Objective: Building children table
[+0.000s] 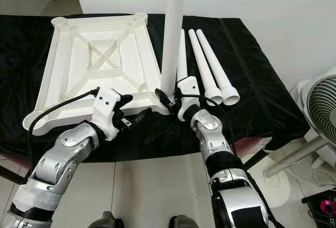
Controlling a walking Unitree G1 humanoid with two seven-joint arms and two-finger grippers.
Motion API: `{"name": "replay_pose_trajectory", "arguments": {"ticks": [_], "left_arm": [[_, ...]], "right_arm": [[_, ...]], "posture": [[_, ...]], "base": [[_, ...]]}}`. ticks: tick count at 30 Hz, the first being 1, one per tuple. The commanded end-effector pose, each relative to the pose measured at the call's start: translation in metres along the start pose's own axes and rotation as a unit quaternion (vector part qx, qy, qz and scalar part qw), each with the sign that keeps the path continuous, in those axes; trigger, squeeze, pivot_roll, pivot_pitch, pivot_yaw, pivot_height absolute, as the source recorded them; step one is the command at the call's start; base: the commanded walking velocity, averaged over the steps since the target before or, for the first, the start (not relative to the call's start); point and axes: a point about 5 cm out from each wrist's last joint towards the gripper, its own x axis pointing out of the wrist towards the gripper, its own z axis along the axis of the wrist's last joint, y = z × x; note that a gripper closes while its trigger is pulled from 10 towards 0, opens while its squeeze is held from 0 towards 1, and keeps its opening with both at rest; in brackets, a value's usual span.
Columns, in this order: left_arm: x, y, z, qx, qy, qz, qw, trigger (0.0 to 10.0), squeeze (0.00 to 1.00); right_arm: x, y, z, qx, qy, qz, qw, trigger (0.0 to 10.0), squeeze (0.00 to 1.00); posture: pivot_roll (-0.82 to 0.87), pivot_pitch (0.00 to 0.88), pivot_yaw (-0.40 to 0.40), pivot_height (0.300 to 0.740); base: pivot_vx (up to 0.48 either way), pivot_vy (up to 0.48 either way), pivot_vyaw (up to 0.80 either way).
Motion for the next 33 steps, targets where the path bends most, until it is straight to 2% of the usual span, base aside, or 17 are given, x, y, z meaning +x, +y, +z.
{"name": "replay_pose_trajectory", "arguments": {"ticks": [1, 4, 6, 8, 9, 13, 15, 21, 23, 28, 33], "left_arm": [[-0.001, -0.002, 0.0, 0.005, 0.001, -0.003, 1.0, 10.0, 0.0], [-0.001, -0.002, 0.0, 0.005, 0.001, -0.003, 1.0, 10.0, 0.0], [-0.001, -0.003, 0.0, 0.003, 0.001, -0.003, 1.0, 10.0, 0.0], [-0.001, -0.003, 0.0, 0.003, 0.001, -0.003, 1.0, 10.0, 0.0], [-0.001, -0.003, 0.0, 0.002, 0.001, -0.003, 1.0, 10.0, 0.0], [-0.001, -0.003, 0.0, 0.002, 0.001, -0.002, 1.0, 10.0, 0.0], [-0.001, -0.004, 0.0, 0.002, 0.001, -0.002, 1.0, 10.0, 0.0], [-0.002, -0.004, -0.001, 0.001, 0.001, -0.002, 1.0, 10.0, 0.0], [-0.003, -0.004, 0.0, 0.001, 0.001, -0.001, 1.0, 10.0, 0.0], [-0.003, -0.004, 0.0, 0.0, 0.001, -0.001, 1.0, 10.0, 0.0], [-0.003, -0.004, 0.0, 0.003, 0.001, -0.005, 1.0, 10.0, 0.0]], "right_arm": [[-0.006, 0.001, -0.014, 0.009, 0.029, -0.007, 1.0, 10.0, 0.0], [-0.006, -0.002, -0.015, 0.011, 0.031, -0.027, 0.999, 10.0, 0.0], [-0.004, -0.002, -0.013, 0.013, 0.034, -0.062, 0.997, 10.0, 0.0], [-0.004, -0.001, -0.012, 0.018, 0.031, -0.08, 0.996, 10.0, 0.0], [-0.004, 0.004, -0.01, 0.024, 0.019, -0.111, 0.993, 10.0, 0.0], [-0.005, 0.006, -0.011, 0.028, 0.016, -0.138, 0.99, 10.0, 0.0], [-0.008, 0.008, -0.012, 0.04, 0.017, -0.183, 0.982, 10.0, 0.0], [-0.011, 0.01, -0.013, 0.044, 0.021, -0.235, 0.971, 10.0, 0.0], [-0.012, 0.011, -0.012, 0.061, 0.02, -0.286, 0.956, 10.0, 0.0], [-0.011, 0.02, -0.008, 0.069, 0.013, -0.285, 0.956, 10.0, 0.0], [-0.013, 0.019, -0.006, 0.064, 0.012, -0.279, 0.958, 10.0, 0.0]], "posture": [[-0.01, 0.066, -0.002, 0.74], [-0.01, 0.067, -0.003, 0.74], [-0.01, 0.068, -0.004, 0.74], [-0.01, 0.067, -0.007, 0.74], [-0.01, 0.067, -0.009, 0.74], [0.0, 0.065, -0.011, 0.74], [0.0, 0.064, -0.013, 0.74], [0.0, 0.062, -0.015, 0.74], [0.0, 0.061, -0.016, 0.74], [0.0, 0.058, -0.011, 0.74], [0.0, 0.054, -0.013, 0.74]], "base": [[0.0, 0.0, 0.0], [0.0, 0.0, 0.0], [0.0, 0.0, 0.0], [0.0, 0.0, 0.0], [0.0, 0.0, 0.0], [0.0, 0.0, 0.0], [0.0, 0.0, 0.0], [0.0, 0.0, 0.0], [0.0, 0.0, 0.0], [0.0, 0.0, 0.0], [0.0, 0.0, 0.0]]}}
